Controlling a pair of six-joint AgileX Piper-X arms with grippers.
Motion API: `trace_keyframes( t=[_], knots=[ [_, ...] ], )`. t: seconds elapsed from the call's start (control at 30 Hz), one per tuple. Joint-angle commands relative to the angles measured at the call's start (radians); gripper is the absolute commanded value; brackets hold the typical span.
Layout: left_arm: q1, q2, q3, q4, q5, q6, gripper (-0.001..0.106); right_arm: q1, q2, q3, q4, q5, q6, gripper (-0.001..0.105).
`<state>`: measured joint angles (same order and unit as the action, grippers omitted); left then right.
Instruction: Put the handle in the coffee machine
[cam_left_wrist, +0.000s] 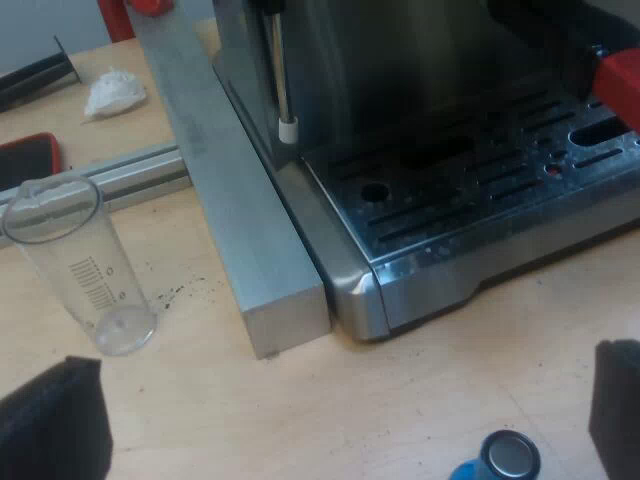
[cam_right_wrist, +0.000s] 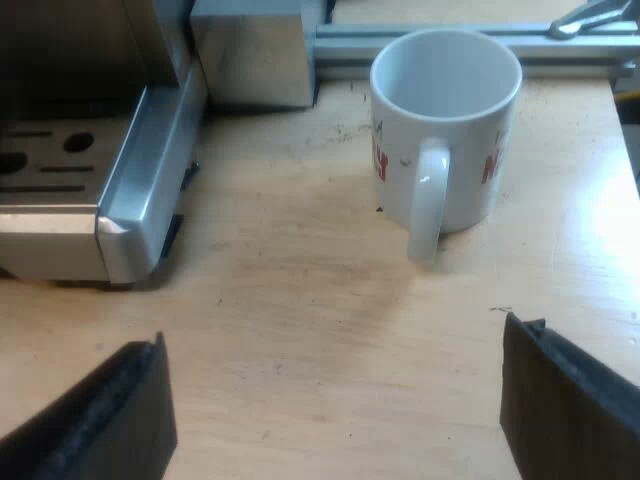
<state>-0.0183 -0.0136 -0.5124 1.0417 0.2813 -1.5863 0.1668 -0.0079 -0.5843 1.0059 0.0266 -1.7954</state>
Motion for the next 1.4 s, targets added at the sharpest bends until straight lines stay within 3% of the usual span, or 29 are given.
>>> trace_keyframes(
  t=[0.03,0.27,0.5,0.6,0.73,0.83,1.4],
  knots=[
    [-0.002,-0.136,0.006,-0.04,0.006,0.003,0.105,-0.001,-0.041,0.018,-0.008,-0.01,0.003,0.07],
    [-0.02,-0.136,0.006,-0.039,0.006,0.003,0.105,-0.001,-0.041,0.095,-0.054,-0.01,0.003,0.07],
    [-0.046,-0.13,0.006,-0.039,0.006,0.003,0.103,-0.001,-0.041,0.107,-0.072,-0.01,0.003,0.07],
    [-0.048,-0.13,0.006,-0.039,0.006,0.003,0.092,-0.001,-0.041,0.107,-0.074,-0.007,0.003,0.07],
    [-0.048,-0.13,0.006,-0.039,0.006,0.003,0.067,-0.001,-0.041,0.107,-0.074,-0.006,0.003,0.07],
    [-0.048,-0.13,0.006,-0.039,0.006,0.003,0.058,-0.001,-0.041,0.107,-0.074,-0.006,0.003,0.07],
    [-0.048,-0.141,0.006,-0.041,0.008,-0.002,0.058,-0.001,-0.041,0.107,-0.074,-0.006,0.003,0.07]
  ],
)
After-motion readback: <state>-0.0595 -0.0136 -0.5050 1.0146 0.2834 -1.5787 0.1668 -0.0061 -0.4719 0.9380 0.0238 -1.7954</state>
